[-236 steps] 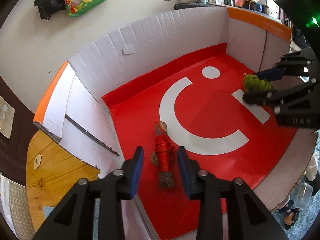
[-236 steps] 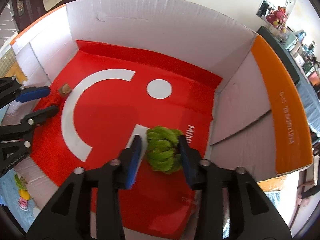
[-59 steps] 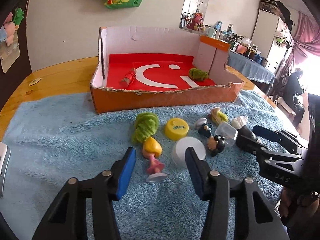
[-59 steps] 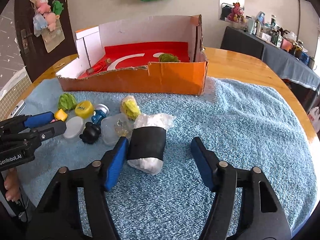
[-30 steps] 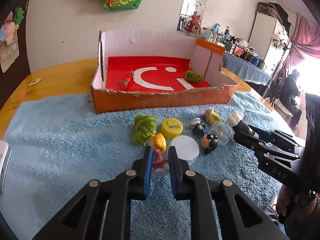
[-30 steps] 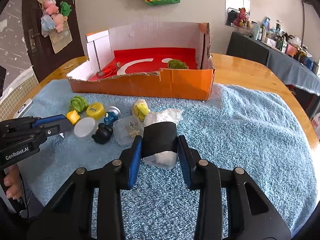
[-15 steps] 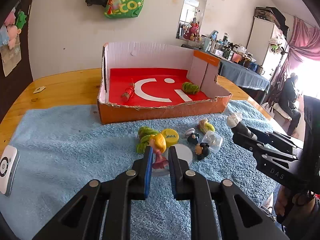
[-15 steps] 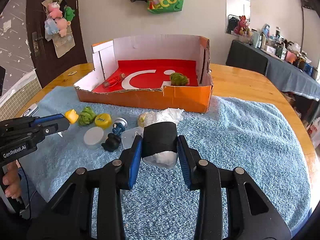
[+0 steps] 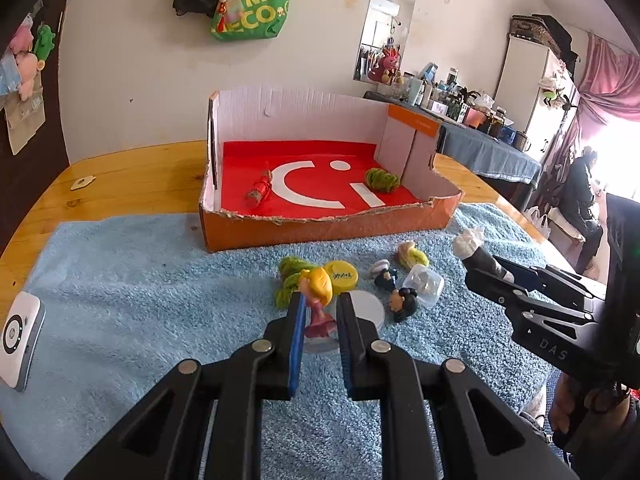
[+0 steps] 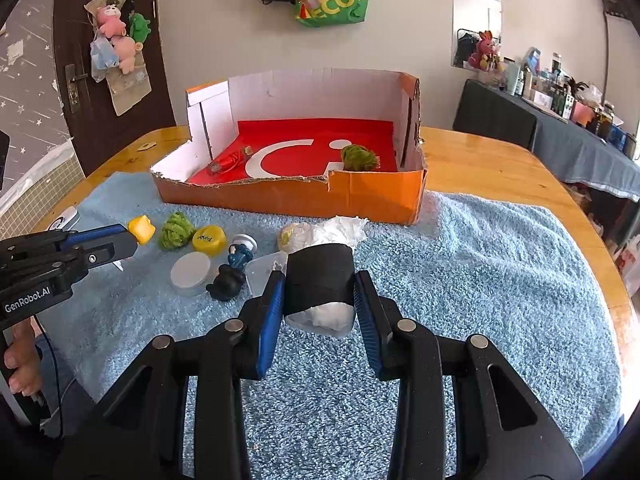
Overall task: Organize objects
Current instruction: 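Lift and carry the doll and the white roll into the cardboard box with both tools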
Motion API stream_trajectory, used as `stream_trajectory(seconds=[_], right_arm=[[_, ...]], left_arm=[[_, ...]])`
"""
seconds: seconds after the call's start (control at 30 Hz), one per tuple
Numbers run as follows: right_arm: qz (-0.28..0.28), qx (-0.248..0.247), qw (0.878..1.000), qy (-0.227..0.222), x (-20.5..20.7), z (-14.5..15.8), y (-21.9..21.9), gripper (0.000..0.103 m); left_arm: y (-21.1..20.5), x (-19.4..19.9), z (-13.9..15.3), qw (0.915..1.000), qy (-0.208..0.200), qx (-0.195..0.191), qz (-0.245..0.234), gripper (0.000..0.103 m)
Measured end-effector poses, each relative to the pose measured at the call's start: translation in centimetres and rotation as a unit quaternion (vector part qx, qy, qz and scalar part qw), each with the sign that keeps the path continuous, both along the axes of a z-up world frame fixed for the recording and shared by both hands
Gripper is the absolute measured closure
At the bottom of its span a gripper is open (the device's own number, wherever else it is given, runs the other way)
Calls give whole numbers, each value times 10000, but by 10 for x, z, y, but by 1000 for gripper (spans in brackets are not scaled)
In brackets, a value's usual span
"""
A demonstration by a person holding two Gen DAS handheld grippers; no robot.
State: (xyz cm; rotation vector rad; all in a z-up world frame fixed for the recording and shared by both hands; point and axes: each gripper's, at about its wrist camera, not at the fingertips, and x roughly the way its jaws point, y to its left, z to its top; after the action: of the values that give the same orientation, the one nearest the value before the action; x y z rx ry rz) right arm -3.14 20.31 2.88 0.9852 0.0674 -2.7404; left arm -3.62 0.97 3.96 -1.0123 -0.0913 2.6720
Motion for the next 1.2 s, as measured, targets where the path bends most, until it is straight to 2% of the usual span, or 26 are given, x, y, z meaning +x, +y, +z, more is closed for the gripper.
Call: stream_trajectory(seconds=[0.4,0.7,0.87,1.2], right_arm=[[86,32,9995,311,-11,36,-4,69],[282,63,9987,420,-45,63,-12,69],[437,97,9988,221,-76,60,-20,69],[749,87,9960,-473,-135,39,-28,69]], left_arm=[[-1,-10,34,9995,327,0,-3,87],[3,-39,57,9987,504,-52,-45,87],[9,-61,57,9989,424,-147,-125,87],[22,-106,41,9982,131,-447,-368,87]])
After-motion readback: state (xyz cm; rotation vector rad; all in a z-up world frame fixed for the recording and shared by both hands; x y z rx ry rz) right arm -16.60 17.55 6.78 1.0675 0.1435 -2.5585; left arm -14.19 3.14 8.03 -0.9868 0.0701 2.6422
